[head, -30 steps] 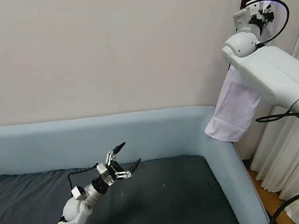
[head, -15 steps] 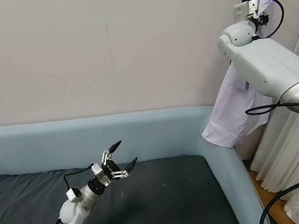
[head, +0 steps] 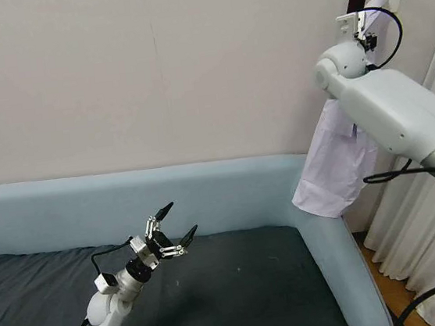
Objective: Pick up the clothes from the sofa and hang them on the clothes hanger.
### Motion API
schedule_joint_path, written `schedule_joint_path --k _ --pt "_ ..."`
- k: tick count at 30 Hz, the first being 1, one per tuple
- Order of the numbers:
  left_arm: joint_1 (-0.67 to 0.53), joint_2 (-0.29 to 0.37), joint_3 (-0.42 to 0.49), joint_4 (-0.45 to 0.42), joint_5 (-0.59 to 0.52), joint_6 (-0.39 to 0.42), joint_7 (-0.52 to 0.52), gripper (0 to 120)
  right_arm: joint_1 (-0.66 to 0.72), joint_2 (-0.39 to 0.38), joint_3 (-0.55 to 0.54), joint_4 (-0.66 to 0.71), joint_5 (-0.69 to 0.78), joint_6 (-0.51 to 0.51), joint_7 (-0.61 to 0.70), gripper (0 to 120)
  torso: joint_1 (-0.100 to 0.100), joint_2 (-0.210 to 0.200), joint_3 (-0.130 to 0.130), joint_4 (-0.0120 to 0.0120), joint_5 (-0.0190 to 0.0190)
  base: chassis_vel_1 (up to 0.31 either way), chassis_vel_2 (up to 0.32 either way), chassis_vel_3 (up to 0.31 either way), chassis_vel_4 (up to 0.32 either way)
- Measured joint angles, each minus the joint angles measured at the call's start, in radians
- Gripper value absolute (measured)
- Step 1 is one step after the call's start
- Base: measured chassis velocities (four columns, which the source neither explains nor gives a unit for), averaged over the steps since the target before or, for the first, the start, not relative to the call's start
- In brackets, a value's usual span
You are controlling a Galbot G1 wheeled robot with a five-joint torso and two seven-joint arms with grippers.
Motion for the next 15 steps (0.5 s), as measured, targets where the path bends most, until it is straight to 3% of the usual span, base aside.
schedule_joint_path --k 2,5,6,10,11,15 --pt "0.004 -0.003 0.000 -0.005 0.003 0.007 -0.039 100 -0.040 -0.032 0.019 0.064 -0.002 0.038 -0.010 43 0.000 0.000 0.000 0.0000 0.0000 0.000 0.000 0.000 0.000" --pt "0.027 -0.008 0.008 -0.043 0.002 0.022 -0.220 100 -0.229 -0.148 0.137 0.284 -0.002 0.229 -0.150 56 0.000 0.000 0.000 -0.0005 -0.0001 0.000 0.000 0.000 0.000" --pt "0.027 -0.008 0.008 -0.043 0.002 0.022 -0.220 100 -0.229 -0.148 0.137 0.284 -0.002 0.229 -0.150 56 0.000 0.000 0.000 -0.0005 -0.0001 0.000 0.000 0.000 0.000" --pt "0.131 -0.023 -0.036 -0.177 0.012 0.161 -0.394 100 -0.627 -0.269 0.367 0.547 -0.103 0.465 -0.331 75 0.000 0.000 0.000 -0.0007 0.0008 0.000 0.000 0.000 0.000" --pt "0.131 -0.023 -0.036 -0.177 0.012 0.161 -0.394 100 -0.627 -0.269 0.367 0.547 -0.103 0.465 -0.331 75 0.000 0.000 0.000 -0.0007 0.0008 0.000 0.000 0.000 0.000" --pt "0.245 -0.091 -0.081 -0.293 0.151 0.206 -0.581 100 -1.017 -0.279 0.571 0.668 -0.209 0.609 -0.484 91 0.000 0.000 0.000 -0.0015 0.0008 0.000 0.000 0.000 0.000"
